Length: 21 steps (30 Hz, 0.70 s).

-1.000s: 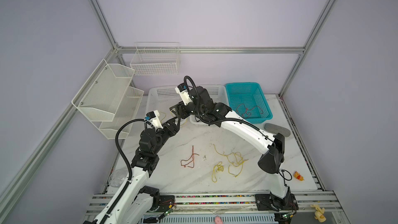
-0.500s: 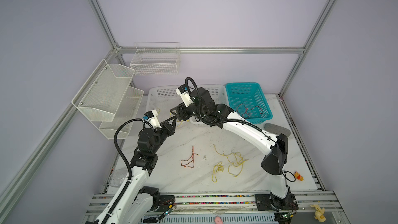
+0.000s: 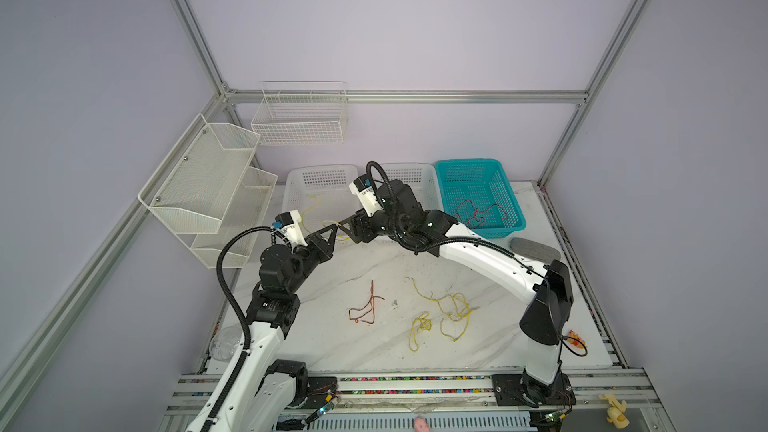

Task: Untangle the cables
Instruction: 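Place the yellow wire in the white basket with the left gripper while the right withdraws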

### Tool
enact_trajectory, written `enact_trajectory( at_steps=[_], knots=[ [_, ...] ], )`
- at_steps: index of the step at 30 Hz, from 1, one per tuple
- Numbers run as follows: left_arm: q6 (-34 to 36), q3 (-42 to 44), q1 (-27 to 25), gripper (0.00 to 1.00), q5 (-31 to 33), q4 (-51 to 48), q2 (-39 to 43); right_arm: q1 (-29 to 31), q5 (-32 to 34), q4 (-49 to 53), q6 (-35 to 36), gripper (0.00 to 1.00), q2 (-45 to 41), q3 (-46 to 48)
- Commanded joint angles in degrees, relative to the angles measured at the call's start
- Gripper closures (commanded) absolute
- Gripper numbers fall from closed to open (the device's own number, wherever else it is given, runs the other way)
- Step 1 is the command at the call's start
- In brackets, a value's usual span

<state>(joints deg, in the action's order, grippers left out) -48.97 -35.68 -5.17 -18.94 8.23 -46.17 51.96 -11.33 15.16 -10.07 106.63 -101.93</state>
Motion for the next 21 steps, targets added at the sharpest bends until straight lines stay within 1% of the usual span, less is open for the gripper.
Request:
enact_trajectory(
  at_steps=[1,3,5,8,9,11,13,18,21],
  knots=[
    [0.52,-7.06,1.10,1.00,-2.48,4.30,1.02,-2.74,0.33,-2.58,-2.25,0.29,-3.68,4.82],
    [0.28,-7.33,1.39,1.00,-4.03,5.68,0.57,-4.08,0.32,-4.00,-3.24,0.29,-5.54,7.72],
    [1.03,-8.24,1.56,1.00,-4.23,5.20,-0.29,-5.28,2.26,-5.89,-4.09,0.29,-8.50,10.92],
    [5.17,-10.80,1.81,1.00,-1.69,1.44,-3.37,-7.11,4.55,-8.53,-5.07,0.28,-13.80,15.09],
    [7.50,-12.05,1.92,1.00,-0.54,0.02,-5.30,-7.23,6.07,-9.18,-4.95,0.28,-15.48,16.39],
    [9.17,-15.38,2.63,1.00,1.16,-2.84,-9.67,-7.27,8.11,-9.56,-4.44,0.28,-18.17,17.85],
    [10.49,-18.31,3.22,1.00,0.51,-2.91,-14.51,-7.23,9.02,-9.19,-4.52,0.27,-20.23,18.88],
    [14.90,-28.86,4.08,1.00,0.56,-8.62,-28.65,-7.22,10.12,-8.41,-4.83,0.27,-26.35,21.81],
    [15.64,-32.09,4.77,1.00,-0.23,-8.76,-36.50,-7.23,10.10,-7.92,-4.83,0.28,-30.19,23.51]
  ],
)
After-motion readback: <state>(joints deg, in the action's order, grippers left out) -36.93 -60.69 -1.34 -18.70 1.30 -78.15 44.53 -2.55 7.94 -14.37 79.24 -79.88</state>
